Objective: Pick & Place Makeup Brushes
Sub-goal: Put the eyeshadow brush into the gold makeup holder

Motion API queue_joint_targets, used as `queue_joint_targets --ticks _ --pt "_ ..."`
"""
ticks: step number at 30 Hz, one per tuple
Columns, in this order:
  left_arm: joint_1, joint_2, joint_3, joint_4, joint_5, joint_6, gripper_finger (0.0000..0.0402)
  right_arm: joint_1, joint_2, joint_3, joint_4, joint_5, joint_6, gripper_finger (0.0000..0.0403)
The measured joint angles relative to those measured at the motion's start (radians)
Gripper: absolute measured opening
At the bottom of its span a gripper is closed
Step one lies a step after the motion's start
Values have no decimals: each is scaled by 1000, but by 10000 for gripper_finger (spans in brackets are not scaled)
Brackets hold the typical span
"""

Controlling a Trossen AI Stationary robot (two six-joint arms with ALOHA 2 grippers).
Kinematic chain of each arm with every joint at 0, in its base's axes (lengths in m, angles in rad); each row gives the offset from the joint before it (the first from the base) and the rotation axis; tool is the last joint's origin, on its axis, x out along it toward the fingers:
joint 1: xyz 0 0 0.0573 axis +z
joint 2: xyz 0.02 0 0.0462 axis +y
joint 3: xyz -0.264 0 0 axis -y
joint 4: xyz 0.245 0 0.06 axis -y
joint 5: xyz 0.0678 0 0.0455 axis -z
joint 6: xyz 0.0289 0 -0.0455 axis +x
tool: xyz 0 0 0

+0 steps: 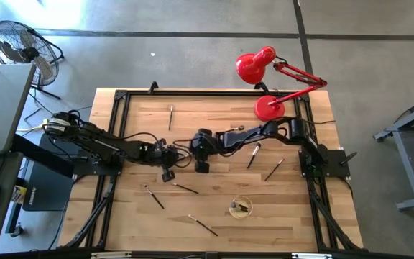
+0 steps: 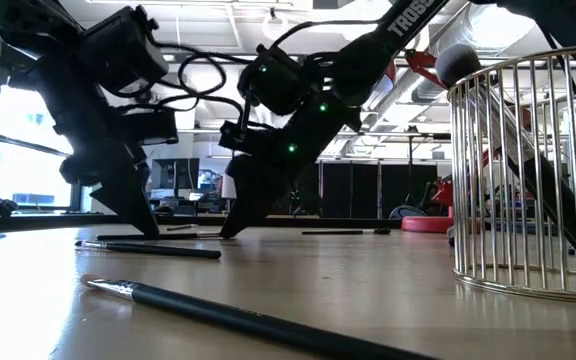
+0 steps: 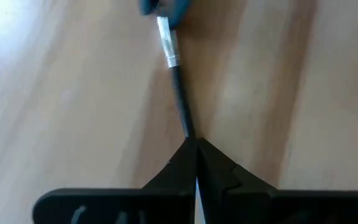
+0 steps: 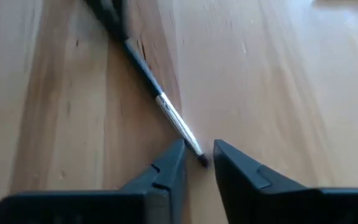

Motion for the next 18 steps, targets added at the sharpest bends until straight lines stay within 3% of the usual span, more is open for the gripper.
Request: queue_joint_targets --ticks 5,12,18 --pt "0 0 -1 3 9 40 3 -22 -2 3 -69 -61 27 8" --pt "-1 0 -2 2 -64 1 5 -7 -2 2 -75 -47 22 3" --pt "0 -1 -5 -5 -93 -7 36 11 -2 0 -69 -29 15 1"
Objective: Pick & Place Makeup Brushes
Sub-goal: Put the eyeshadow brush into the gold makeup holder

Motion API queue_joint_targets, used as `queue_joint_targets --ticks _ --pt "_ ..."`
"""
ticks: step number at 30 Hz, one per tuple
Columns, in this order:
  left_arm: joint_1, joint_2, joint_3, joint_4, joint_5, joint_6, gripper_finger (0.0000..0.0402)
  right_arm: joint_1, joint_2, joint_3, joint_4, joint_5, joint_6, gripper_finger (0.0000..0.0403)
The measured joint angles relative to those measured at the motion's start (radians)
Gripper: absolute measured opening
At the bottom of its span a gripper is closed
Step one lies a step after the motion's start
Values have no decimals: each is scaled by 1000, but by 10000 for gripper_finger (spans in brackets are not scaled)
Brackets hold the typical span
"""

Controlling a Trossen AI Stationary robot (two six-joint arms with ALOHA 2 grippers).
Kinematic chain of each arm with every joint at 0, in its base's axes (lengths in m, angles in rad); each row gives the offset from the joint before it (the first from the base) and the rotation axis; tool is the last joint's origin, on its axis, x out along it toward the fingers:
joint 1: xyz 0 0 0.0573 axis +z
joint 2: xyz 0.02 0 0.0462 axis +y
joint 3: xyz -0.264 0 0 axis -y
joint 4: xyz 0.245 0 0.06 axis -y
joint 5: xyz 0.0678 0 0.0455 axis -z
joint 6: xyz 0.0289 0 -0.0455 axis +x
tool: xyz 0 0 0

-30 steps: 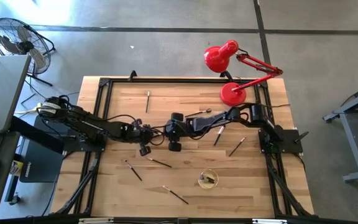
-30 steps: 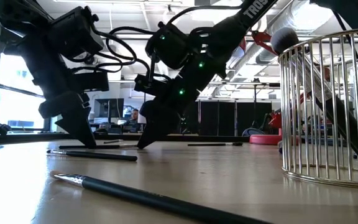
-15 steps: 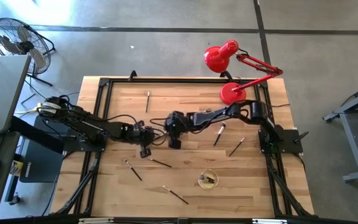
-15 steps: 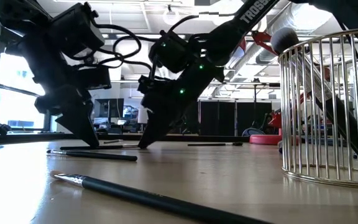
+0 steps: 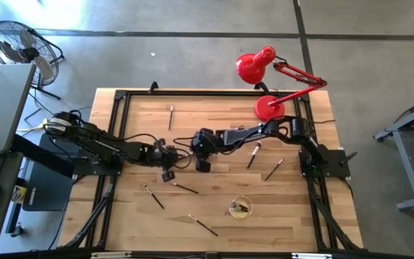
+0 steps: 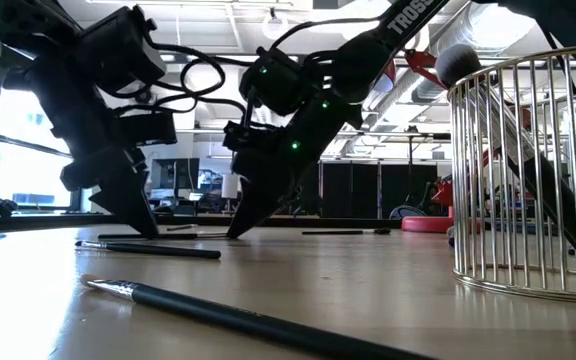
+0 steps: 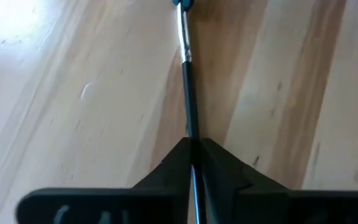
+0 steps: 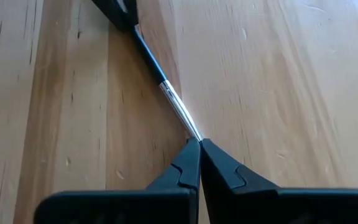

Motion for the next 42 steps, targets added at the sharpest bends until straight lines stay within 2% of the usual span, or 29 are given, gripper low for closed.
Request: queue_joint_targets --ticks 8,14,22,29,42 --pt "0 -1 -1 1 -26 0 102 15 -3 -2 16 17 -6 1" --pt "0 -1 -1 1 -32 3 129 24 -26 -5 38 10 -18 0" --pt "0 -1 6 2 -43 9 134 36 -49 -6 49 28 -38 0" --pt "1 -2 64 -21 -19 79 134 39 -51 -5 75 34 -47 0" --pt "1 -2 83 -128 -7 17 134 53 -53 -3 124 18 -56 0"
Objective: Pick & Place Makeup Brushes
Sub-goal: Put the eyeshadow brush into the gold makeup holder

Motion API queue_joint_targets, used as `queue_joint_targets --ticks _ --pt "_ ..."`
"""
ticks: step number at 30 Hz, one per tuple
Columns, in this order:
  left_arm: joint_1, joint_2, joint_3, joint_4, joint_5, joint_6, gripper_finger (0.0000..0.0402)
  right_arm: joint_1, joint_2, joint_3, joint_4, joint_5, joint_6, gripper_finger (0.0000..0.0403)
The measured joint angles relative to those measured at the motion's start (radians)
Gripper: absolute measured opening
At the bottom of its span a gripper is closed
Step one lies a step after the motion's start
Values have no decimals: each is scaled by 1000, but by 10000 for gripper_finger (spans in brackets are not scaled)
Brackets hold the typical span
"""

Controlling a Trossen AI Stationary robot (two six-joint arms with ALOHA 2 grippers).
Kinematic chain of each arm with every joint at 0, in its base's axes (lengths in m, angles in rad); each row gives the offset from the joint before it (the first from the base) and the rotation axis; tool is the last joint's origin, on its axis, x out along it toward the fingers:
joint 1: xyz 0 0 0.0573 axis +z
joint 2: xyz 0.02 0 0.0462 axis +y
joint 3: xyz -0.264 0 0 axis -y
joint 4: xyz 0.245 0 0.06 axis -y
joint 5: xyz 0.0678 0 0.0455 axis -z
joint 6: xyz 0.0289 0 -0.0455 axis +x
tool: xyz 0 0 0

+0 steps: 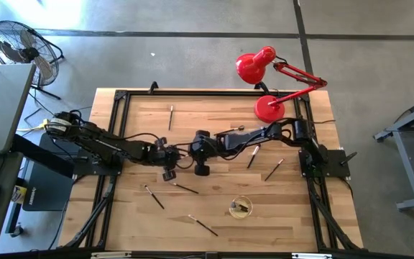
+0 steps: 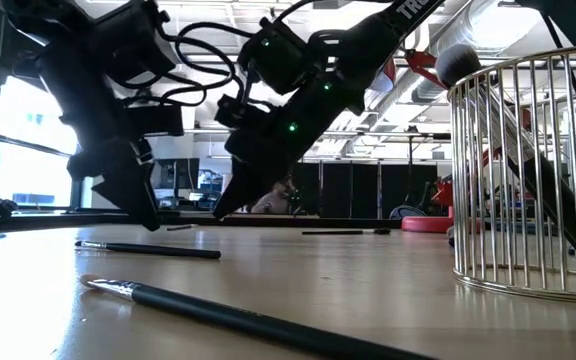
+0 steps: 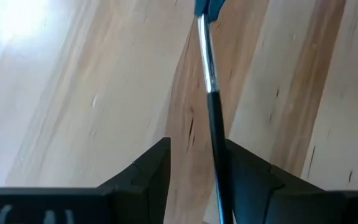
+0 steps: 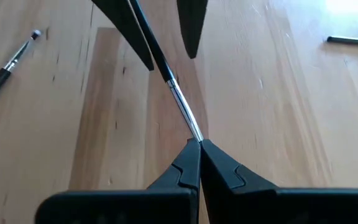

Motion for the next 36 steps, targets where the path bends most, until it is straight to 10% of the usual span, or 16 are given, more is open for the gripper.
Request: queue_joint_targets --ticks 15,26,36 --pt "0 0 0 7 19 -61 9 -1 -45 1 -68 0 2 0" --pt "0 0 3 -6 52 -109 1 -1 -45 1 -39 -3 41 3" --pt "0 -1 5 -48 0 -129 0 -1 -86 1 -81 -6 41 122"
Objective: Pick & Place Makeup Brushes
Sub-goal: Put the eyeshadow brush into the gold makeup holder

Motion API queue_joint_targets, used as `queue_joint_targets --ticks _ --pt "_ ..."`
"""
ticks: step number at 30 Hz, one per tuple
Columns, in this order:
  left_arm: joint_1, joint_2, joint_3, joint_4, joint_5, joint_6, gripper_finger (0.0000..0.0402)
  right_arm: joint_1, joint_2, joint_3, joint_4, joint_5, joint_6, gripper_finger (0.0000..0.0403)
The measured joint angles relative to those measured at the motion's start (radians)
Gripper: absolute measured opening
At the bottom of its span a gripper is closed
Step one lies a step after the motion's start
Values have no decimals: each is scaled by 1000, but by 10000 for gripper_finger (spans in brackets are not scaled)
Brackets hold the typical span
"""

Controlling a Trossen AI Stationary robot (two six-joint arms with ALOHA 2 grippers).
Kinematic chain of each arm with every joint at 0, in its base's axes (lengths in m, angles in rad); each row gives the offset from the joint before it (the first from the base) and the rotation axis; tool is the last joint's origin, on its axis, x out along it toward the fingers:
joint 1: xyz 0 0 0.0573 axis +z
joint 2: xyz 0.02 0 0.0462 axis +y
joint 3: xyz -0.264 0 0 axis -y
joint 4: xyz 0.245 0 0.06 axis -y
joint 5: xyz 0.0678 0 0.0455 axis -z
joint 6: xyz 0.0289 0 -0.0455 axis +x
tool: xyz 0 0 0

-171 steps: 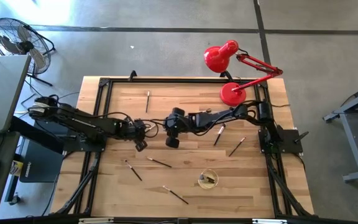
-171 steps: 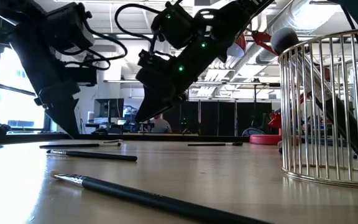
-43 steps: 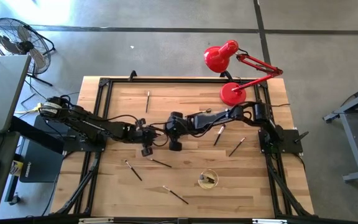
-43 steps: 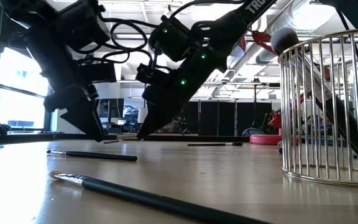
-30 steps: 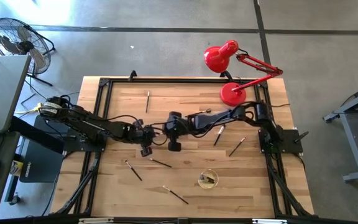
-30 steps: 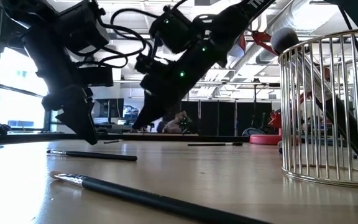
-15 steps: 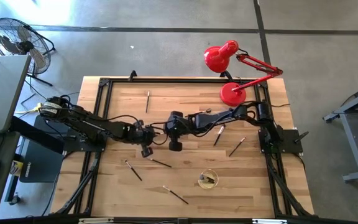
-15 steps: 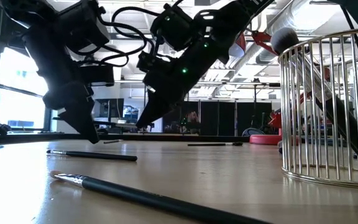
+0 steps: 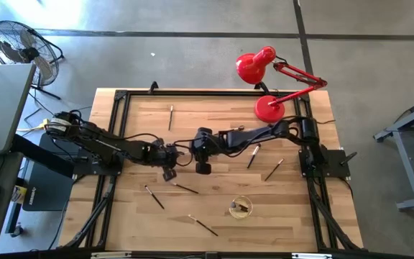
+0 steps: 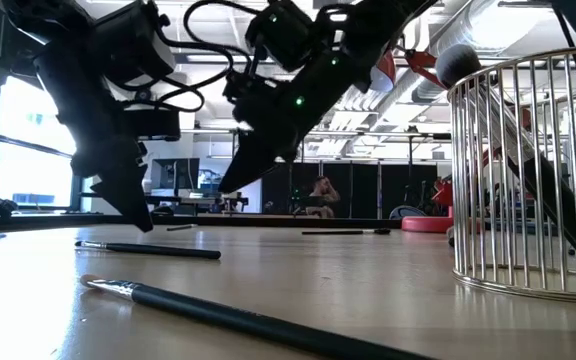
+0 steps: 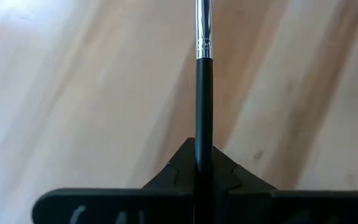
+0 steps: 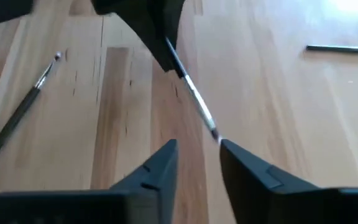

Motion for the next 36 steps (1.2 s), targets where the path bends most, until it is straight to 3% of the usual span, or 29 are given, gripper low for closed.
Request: queue_joint_targets --ticks 7,16,23,26,31,36 --pt "0 0 -49 46 -90 -42 0 0 -92 0 -182 128 72 182" --pt "0 -82 -278 507 -141 -87 0 2 -102 -6 -188 154 231 164" --pt "0 -156 -427 887 -147 -40 0 6 -126 -148 156 83 323 140" --pt "0 -165 -440 981 -143 -40 0 6 -147 -237 406 20 373 138" --pt "0 -164 -440 1102 -138 -28 0 6 -168 -374 821 30 456 145" --pt "-1 -163 -431 1186 -99 14 0 -3 -166 -419 891 70 501 156"
